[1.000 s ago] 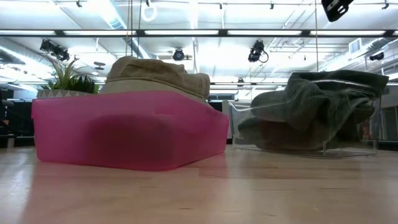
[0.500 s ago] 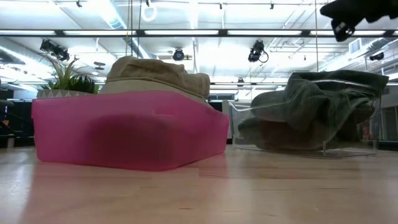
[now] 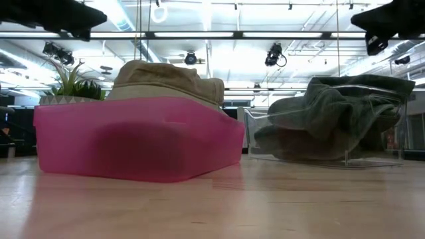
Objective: Pick & Place hat
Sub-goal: Return to Home Position
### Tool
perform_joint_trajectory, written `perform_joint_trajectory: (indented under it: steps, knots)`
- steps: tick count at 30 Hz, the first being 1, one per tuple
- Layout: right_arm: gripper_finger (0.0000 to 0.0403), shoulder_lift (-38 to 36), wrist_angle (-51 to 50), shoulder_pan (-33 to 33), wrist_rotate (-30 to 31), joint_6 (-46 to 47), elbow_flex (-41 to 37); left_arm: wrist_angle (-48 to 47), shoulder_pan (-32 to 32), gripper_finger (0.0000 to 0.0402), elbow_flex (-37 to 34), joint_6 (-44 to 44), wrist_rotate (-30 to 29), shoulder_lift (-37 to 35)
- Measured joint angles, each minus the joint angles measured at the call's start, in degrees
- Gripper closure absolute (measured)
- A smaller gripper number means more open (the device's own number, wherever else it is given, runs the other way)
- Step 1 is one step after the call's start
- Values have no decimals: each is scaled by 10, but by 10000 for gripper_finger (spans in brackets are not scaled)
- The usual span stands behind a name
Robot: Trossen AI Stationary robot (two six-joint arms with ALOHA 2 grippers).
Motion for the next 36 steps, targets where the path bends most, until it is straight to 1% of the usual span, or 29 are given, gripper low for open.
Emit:
perform_joint_trajectory:
  steps: [2,4,8,10,18,22,26,32,36]
  knots:
    - [399,-14,0,0,31,0,1,-3,5,349,-13,12,-5,-41]
    - [399,-14,-6,0,46,0,0,-11,13,349,-25,12,-6,-80]
    - [399,-13,10,0,28,2,-18,-13,25,349,-63,10,16,-154]
    - [399,-13,23,0,22,0,-33,-6,28,349,-81,5,32,-177]
    - [399,-14,67,0,13,4,-82,2,32,349,-95,-1,53,-171]
    - [399,-14,91,0,8,15,-112,31,32,349,-127,-14,75,-171]
    - [399,-14,121,0,-11,15,-139,65,32,349,-150,-11,77,-171]
    - [399,-14,131,0,-11,13,-142,63,32,349,-150,-1,80,-171]
    - [399,-14,131,0,-11,13,-142,44,32,349,-150,-3,120,-170]
